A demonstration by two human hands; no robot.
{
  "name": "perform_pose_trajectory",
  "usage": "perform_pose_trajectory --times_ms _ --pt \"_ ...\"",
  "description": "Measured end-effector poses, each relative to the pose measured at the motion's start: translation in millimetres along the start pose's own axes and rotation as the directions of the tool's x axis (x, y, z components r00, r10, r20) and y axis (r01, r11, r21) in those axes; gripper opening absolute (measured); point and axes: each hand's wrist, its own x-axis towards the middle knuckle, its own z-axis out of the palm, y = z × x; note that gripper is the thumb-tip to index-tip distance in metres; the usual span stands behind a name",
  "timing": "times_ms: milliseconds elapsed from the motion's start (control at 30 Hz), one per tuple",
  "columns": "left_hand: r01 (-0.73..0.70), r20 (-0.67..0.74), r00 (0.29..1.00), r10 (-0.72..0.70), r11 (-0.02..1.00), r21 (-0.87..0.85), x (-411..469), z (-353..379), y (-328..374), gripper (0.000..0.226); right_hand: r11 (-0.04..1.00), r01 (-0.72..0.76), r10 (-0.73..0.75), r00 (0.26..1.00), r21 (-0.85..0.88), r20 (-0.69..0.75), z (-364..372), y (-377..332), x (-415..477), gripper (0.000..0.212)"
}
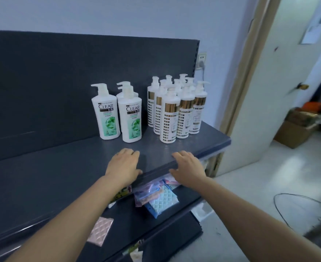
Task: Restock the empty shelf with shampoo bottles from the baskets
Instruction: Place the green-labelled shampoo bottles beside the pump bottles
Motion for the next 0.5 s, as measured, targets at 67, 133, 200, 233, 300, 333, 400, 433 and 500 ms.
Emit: perform_pose_trajectory --times_ms 67,133,200,233,300,333,400,433,500 --pt "-0.1 0.001 0.995 0.1 0.995 -0.001 -12.6 5.9 22.4 0.06 0.996 -0.083 0.084 0.996 -0.036 0.037 1.3 11.6 -33.6 0.052" --pt "-0.189 -0.002 0.982 0.189 0.982 -0.014 -25.4 14.2 46.3 0.058 0.984 -0.167 0.17 0.983 -0.056 0.063 2.1 24.4 -69.9 0.053" --pt "-0.268 0.001 0.963 0.268 0.963 -0.028 -40.3 23.0 70.9 0.056 0.966 -0.249 0.254 0.965 -0.068 0.073 2.5 38.4 -109.0 0.053" --pt "-0.3 0.009 0.954 0.301 0.953 -0.035 -48.4 27.8 82.9 0.056 0.956 -0.284 0.29 0.953 -0.076 0.084 2.6 45.4 -129.0 0.053" --pt "-0.363 0.036 0.93 0.365 0.931 -0.045 -64.4 37.6 107.2 0.057 0.931 -0.355 0.363 0.926 -0.087 0.103 2.9 59.9 -169.2 0.056" --pt "-0.391 0.047 0.918 0.394 0.919 -0.052 -71.7 41.7 119.7 0.056 0.916 -0.39 0.398 0.911 -0.091 0.107 2.1 67.0 -188.2 0.058" --pt "-0.444 0.059 0.892 0.449 0.893 -0.077 -86.4 46.0 147.4 0.056 0.88 -0.466 0.474 0.874 -0.096 0.103 -0.8 80.4 -225.4 0.06" --pt "-0.474 0.065 0.875 0.48 0.876 -0.089 -94.0 47.1 162.0 0.056 0.86 -0.502 0.51 0.855 -0.097 0.097 -2.3 86.7 -243.5 0.06" --pt "-0.533 0.077 0.837 0.542 0.839 -0.112 -109.6 50.0 192.5 0.054 0.818 -0.568 0.575 0.814 -0.096 0.087 -4.6 99.4 -279.5 0.06"
